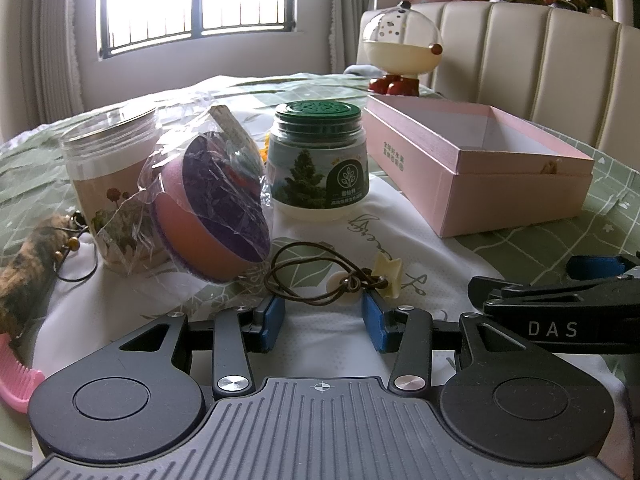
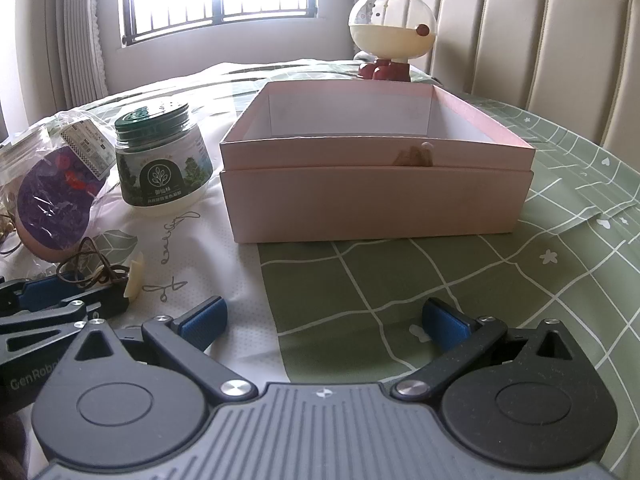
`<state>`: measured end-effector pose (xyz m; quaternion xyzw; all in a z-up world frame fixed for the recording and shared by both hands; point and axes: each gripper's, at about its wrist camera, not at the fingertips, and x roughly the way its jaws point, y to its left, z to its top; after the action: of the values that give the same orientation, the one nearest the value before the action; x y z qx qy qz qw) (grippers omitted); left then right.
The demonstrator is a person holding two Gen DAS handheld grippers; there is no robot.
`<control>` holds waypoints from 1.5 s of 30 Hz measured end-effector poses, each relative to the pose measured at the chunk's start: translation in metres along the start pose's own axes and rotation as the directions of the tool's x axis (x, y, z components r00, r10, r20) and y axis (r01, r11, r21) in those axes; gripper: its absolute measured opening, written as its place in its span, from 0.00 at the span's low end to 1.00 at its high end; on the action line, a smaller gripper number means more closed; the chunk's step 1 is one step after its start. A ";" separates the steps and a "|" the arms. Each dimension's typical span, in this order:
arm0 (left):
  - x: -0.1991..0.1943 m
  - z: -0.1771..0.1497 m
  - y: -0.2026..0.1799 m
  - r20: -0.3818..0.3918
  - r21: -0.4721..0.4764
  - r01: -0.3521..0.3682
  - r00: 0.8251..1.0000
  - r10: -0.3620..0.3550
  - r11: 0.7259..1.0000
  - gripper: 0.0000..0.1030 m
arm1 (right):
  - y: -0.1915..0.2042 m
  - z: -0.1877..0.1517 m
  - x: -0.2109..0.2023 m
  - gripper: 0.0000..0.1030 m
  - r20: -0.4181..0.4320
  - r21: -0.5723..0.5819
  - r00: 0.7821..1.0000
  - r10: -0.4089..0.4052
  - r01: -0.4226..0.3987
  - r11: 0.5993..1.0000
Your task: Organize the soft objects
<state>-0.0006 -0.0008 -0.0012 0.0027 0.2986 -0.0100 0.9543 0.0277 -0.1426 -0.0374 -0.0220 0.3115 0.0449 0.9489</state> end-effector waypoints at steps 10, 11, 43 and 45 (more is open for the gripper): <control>0.000 0.000 -0.001 -0.002 0.006 -0.006 1.000 0.006 1.000 0.47 | 0.001 0.000 0.000 1.00 -0.002 0.000 1.000 0.000 0.000 1.000; 0.000 0.001 0.000 -0.004 0.002 -0.005 1.000 0.005 1.000 0.47 | -0.001 0.001 0.000 1.00 -0.004 0.006 1.000 0.007 -0.007 1.000; -0.094 0.024 0.361 -0.334 -0.638 -0.429 0.902 0.273 0.639 0.45 | 0.010 0.022 -0.006 1.00 -0.242 -0.113 0.970 0.016 -0.045 0.993; -0.087 0.021 0.359 -0.345 -0.623 -0.437 0.898 0.274 0.648 0.45 | 0.018 0.021 -0.014 0.99 -0.227 -0.167 0.974 0.006 -0.045 0.985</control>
<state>-0.0529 0.3591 0.0659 -0.2908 0.3775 0.2899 0.8300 0.0270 -0.1247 -0.0124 -0.1045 0.4126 0.0811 0.9012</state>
